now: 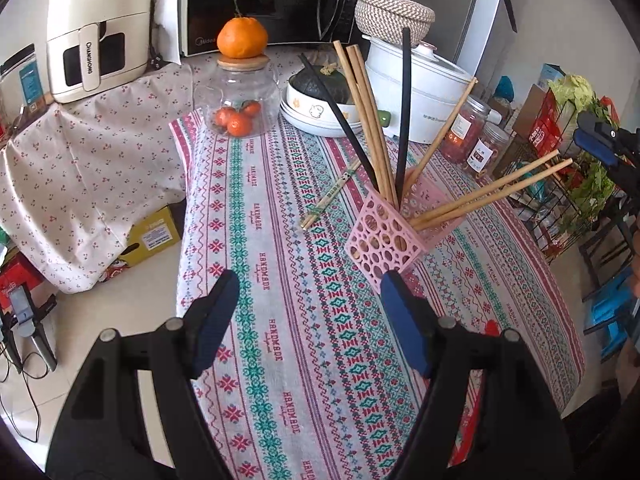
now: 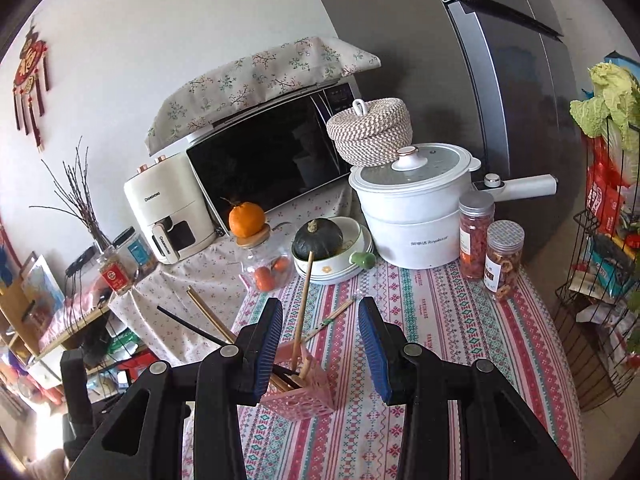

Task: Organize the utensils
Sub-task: 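Move the left tool to the wooden chopstick pair with a green label, then close the left tool on the labelled wooden chopstick pair, then lift the labelled chopstick pair upright with the left tool, then lower the chopstick pair into the pink basket and open the left tool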

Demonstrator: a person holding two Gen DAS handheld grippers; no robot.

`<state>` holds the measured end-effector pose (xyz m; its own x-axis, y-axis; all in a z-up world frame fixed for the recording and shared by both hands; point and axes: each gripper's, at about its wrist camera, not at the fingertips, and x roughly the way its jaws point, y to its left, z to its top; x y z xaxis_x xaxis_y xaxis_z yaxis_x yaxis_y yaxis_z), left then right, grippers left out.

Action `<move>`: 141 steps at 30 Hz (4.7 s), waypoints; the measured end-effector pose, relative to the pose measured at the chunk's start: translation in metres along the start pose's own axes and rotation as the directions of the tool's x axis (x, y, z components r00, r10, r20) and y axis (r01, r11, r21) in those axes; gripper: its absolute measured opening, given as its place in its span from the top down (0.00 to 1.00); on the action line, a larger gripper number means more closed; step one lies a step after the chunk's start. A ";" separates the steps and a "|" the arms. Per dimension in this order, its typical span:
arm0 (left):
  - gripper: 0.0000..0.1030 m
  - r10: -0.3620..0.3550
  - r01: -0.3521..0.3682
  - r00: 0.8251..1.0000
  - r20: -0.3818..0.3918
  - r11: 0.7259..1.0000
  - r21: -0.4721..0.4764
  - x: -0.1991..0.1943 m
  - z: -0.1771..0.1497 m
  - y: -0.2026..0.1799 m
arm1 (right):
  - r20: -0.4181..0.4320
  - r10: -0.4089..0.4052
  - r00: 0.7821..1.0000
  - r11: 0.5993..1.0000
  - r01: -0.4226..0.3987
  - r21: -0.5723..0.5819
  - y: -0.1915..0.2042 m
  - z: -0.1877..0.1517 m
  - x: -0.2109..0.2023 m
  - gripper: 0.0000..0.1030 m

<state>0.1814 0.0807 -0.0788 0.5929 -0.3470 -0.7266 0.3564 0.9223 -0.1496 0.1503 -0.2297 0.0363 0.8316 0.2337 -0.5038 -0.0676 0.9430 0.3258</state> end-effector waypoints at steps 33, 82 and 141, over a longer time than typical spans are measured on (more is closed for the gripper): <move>0.79 -0.069 0.088 0.993 -0.099 0.975 0.202 0.106 0.012 0.011 | -0.096 -0.006 0.995 1.000 0.005 -0.011 -0.034 -0.025 0.006 0.61; 0.63 -0.062 0.081 0.969 -0.241 0.994 0.068 0.130 0.010 -0.016 | -0.239 0.050 0.970 0.996 -0.068 -0.066 0.001 -0.046 0.011 0.61; 0.95 0.180 -0.207 0.669 0.722 0.977 -0.052 -0.010 0.083 -0.120 | -0.174 0.086 0.981 0.996 -0.091 -0.018 -0.012 -0.041 -0.016 0.61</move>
<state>0.1925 -0.0407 0.0022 0.9816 -0.1888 -0.0289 0.1879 0.9817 -0.0304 0.1148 -0.2354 0.0074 0.7141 0.3518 -0.6052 -0.1524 0.9220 0.3561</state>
